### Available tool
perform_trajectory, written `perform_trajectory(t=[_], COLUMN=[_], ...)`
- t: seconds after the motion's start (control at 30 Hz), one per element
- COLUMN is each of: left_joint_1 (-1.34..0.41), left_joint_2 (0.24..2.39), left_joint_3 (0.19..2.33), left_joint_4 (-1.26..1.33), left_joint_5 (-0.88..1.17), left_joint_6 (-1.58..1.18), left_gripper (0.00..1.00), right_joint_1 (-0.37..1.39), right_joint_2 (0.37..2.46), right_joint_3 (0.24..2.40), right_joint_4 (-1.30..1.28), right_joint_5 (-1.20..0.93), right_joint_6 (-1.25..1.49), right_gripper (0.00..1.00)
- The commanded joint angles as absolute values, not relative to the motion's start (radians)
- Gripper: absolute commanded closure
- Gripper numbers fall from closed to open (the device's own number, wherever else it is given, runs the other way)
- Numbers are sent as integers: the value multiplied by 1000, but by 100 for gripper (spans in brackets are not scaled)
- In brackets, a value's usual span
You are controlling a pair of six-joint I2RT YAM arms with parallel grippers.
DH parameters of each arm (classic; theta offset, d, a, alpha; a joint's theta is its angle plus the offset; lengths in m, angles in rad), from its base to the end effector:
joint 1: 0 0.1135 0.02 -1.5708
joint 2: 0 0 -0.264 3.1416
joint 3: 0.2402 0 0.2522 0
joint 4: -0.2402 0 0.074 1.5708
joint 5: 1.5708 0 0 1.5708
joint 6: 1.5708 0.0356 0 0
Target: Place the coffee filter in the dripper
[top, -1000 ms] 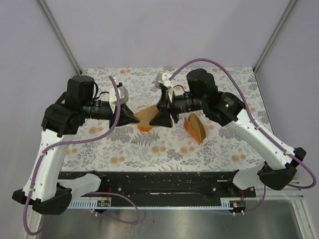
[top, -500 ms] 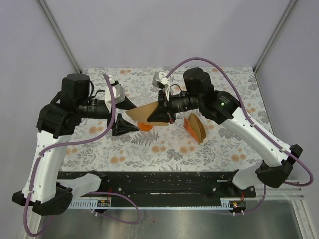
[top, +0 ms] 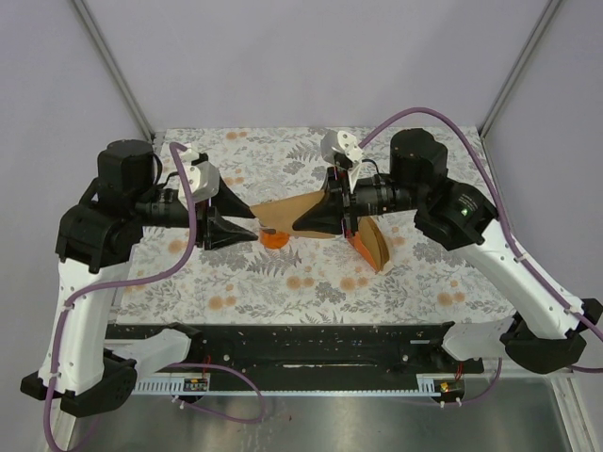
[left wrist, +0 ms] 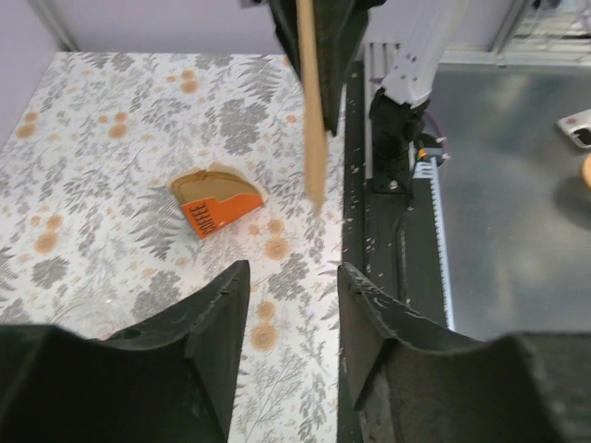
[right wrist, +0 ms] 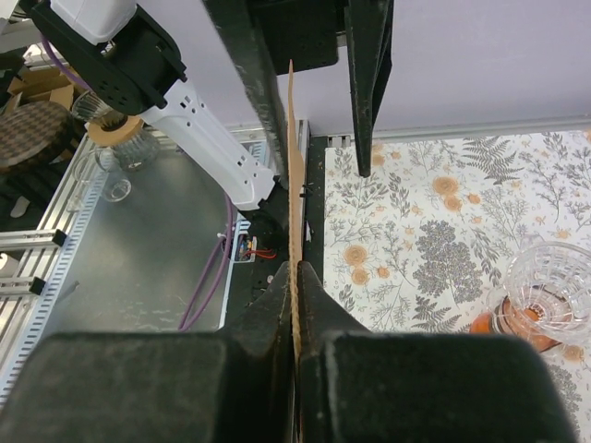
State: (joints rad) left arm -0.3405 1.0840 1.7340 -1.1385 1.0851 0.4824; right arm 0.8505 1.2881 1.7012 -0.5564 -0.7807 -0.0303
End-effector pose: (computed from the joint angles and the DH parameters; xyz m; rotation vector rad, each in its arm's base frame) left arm 0.1169 -0.0748 0.5003 1.3160 1.3871 -1.0045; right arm 0.1427 0.2006 0.5061 -1.2995 1.3065 1.2544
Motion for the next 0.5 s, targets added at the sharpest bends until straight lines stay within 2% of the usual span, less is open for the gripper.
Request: perform_trajectory(t=[0.0,0.07,0.2,0.4,0.47], left_joint_1=[-336,-336,-337,-337,-337], left_joint_2=[1080,1077,1088,1091,1091], left_joint_3=[1730,1717,1678,1670,1669], left_joint_4=[-1083,-1040,-921,-904,-903], left_joint_5=[1239,1238,1227,1255,1252], left_joint_6=[454,404,253,241,242], left_gripper=[49,50,73,78,88], right_joint_1=[844,844,844,844,844], right_joint_2=[1295,1299,1315,1318,1315], right_joint_3=[1706,1706,1710,1709,1709], right_joint_4=[-519,-512,-503,-502,-503], right_joint_5=[-785,-796,-811,-810,-807], right_joint_6=[-8,-6,-6,-6,-6], right_gripper=[100,100,100,100,100])
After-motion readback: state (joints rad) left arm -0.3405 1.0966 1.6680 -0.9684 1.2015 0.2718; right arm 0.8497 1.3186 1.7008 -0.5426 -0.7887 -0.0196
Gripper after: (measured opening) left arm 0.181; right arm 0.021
